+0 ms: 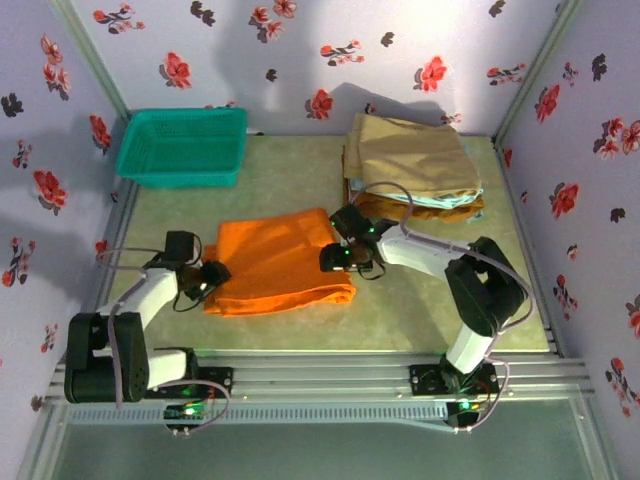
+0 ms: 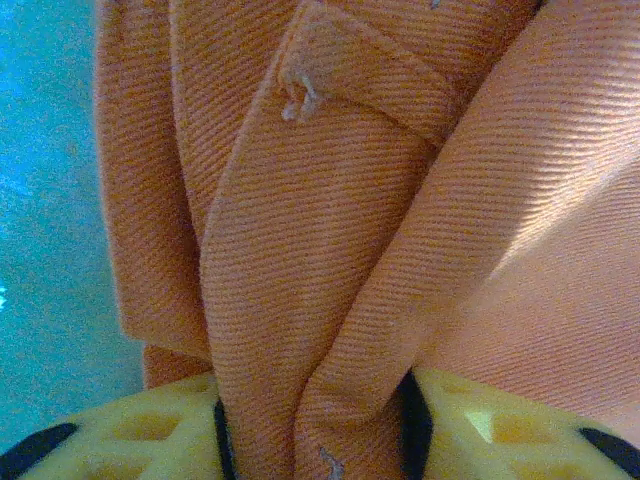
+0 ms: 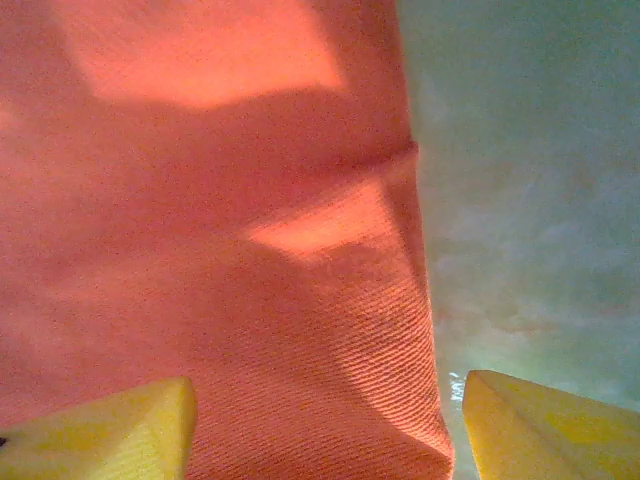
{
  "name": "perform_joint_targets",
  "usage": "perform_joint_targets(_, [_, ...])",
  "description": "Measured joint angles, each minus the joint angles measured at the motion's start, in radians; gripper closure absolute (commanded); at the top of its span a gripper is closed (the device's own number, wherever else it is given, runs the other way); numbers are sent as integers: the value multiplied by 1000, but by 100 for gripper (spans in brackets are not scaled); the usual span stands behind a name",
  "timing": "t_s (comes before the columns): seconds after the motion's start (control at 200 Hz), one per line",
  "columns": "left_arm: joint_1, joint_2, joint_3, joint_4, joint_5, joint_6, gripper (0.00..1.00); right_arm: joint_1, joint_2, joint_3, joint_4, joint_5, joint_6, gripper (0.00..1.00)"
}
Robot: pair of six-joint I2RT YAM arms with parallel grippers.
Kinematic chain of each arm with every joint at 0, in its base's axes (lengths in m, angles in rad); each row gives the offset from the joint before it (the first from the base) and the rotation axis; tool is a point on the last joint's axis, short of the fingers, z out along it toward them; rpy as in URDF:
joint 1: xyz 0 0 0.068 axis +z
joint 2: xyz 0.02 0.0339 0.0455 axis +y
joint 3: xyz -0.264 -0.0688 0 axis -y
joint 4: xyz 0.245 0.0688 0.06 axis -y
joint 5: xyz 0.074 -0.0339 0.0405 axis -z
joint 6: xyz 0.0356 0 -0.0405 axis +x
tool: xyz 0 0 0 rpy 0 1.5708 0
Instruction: Fold and stack the trousers
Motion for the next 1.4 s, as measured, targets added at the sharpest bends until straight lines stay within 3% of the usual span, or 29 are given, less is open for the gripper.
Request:
perform_joint_targets(0.045, [0, 0, -2, 7, 4, -6, 79, 0, 10, -15, 24, -16, 10, 35])
perform_joint_targets(0.125, [0, -5, -3, 17, 14, 2, 84, 0, 23, -32, 68, -40, 29, 42])
perform_joint_targets(0.165, [0, -9, -3, 16, 14, 0, 71, 0, 28, -38, 86, -48, 41, 45])
perform_joint_targets(0.22, [-2, -18, -4, 12, 10, 4, 38, -3, 30, -49, 108, -55, 47, 48])
perform_joint_targets(0.29, [-5, -47, -4, -27, -14, 2, 22, -6, 30, -58, 122, -57, 54, 52])
perform_joint_targets(0.34, [-8, -89, -4, -67, -33, 2, 2, -8, 30, -62, 126, -56, 53, 53])
perform_joint_targets(0.47, [-14, -205, 17, -168, -106, 0, 0, -13, 30, -65, 127, -57, 53, 54])
perform_joint_targets(0.59, [-14, -196, 26, -184, -153, -9, 0, -16, 29, -72, 137, -58, 53, 58])
perform_joint_targets(0.755, [-14, -24, 19, -129, -180, -10, 16, -23, 27, -80, 145, -67, 53, 64])
perform_joint_targets(0.865, [-14, 11, 50, -157, -185, -8, 26, -28, 23, -92, 158, -72, 54, 71])
perform_joint_targets(1.01, [-16, 49, 63, -112, -149, -15, 72, -28, 22, -111, 217, -105, 55, 85])
perform_joint_targets(1.145, [-19, 84, 65, 26, -100, -23, 100, -42, 14, -128, 242, -132, 69, 99])
perform_joint_targets(1.28, [-20, 74, 50, 79, -88, -27, 100, -57, 3, -139, 252, -146, 77, 100])
perform_joint_targets(1.4, [-33, 0, 37, 30, -88, -27, 100, -62, -35, -150, 240, -144, 80, 100])
